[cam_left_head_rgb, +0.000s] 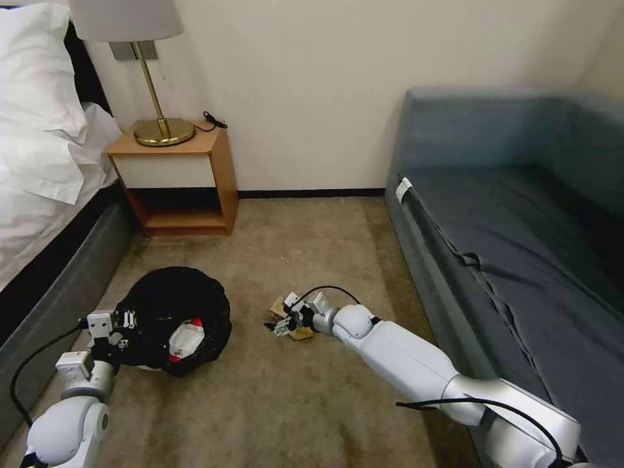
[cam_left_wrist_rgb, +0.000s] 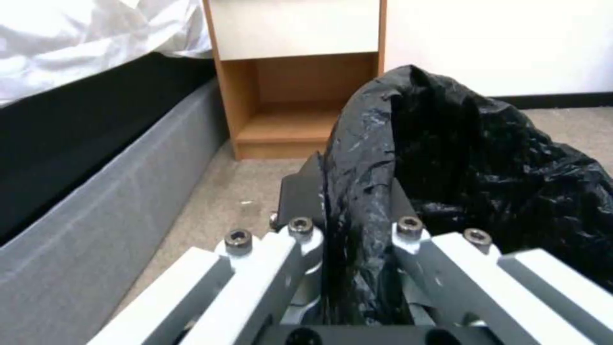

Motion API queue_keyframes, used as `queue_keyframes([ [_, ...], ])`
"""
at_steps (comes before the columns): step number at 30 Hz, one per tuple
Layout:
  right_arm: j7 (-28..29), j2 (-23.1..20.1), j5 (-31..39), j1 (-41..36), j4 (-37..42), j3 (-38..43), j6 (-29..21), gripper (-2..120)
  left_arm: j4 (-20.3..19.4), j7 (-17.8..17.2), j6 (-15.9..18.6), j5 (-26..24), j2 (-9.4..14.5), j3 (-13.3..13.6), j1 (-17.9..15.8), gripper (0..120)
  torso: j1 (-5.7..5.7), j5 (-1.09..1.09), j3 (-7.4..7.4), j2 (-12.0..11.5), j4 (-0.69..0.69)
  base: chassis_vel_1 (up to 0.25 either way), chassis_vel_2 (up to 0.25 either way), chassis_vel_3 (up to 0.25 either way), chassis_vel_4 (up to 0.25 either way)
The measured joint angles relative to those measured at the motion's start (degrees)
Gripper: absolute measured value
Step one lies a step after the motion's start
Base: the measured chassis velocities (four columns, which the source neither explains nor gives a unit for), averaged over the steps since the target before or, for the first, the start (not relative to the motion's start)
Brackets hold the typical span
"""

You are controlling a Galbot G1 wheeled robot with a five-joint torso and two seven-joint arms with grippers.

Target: Pick up the trash bin, then pick up the garbage on the floor and place it into the trash bin.

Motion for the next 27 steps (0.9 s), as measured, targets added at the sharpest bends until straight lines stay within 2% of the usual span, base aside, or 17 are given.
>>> queue_keyframes([
  [5,-2.2,1.3,-4.1,-0.4,-5.2,2.2,3.3,100,0.2,0.0,0.0,0.0,0.7,0.3,-0.4,7,0.00,0.00,0.00,0.0,0.00,0.000,0.000,0.000,0.000],
  [8,-0.4,1.8,-6.5,-0.8,-7.2,3.1,4.2,100,0.5,0.0,0.0,-0.1,1.1,0.7,-0.9,7,0.00,0.00,0.00,0.0,-0.04,0.000,0.000,0.000,0.000],
  [13,3.2,4.1,-10.8,-1.2,-12.1,4.5,6.8,100,0.6,0.0,0.2,0.0,1.1,1.4,-1.3,7,0.00,0.00,0.00,0.0,0.00,0.000,0.000,0.000,0.000],
  [22,5.5,6.8,-13.4,-1.9,-16.9,6.2,8.2,100,1.6,-0.1,0.3,0.8,0.7,3.3,-2.4,7,0.00,0.00,0.00,0.0,-0.01,0.000,0.000,0.000,0.000],
  [27,7.2,7.6,-14.6,-2.1,-18.5,6.9,8.6,100,1.7,0.0,0.3,0.8,0.8,3.5,-2.2,7,0.00,0.00,0.00,0.0,-0.02,0.000,0.000,0.000,0.000],
])
